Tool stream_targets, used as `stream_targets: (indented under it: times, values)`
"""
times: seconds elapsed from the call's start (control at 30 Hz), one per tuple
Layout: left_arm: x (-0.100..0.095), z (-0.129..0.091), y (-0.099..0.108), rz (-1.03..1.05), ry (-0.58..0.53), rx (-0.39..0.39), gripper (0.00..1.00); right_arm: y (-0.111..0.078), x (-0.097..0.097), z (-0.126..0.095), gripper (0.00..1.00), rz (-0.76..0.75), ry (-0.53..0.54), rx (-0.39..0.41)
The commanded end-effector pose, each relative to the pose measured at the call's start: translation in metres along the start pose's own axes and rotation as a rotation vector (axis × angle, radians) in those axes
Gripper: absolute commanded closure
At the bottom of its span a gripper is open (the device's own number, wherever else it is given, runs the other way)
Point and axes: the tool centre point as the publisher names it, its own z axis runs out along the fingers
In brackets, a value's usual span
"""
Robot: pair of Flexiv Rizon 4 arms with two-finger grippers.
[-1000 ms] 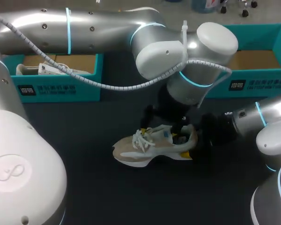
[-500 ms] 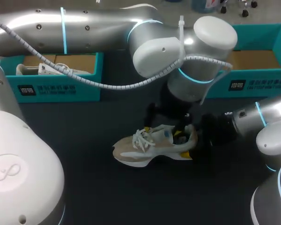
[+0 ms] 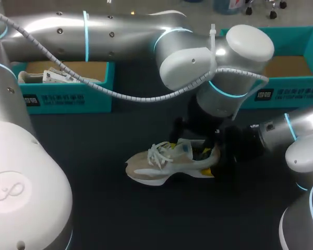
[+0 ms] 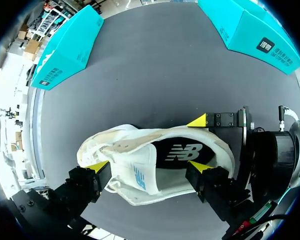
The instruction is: Take the shoe out of the shoebox, open the shoe tongue, remove and reinsert the insole, then place the shoe into the shoebox
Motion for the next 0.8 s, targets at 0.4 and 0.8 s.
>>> stream_targets:
  times: [0.4, 0.8]
  values:
    - [-0.006, 0.012, 0.006, -0.046, -0.143, -0.012, 0.00, -0.002, 0.002, 0.005, 0.97, 0.000, -0.002, 0.003]
    - [-0.035, 0.009, 0.015, -0.102, -0.201, -0.031, 0.00, -0.002, 0.002, 0.005, 0.97, 0.000, -0.002, 0.003]
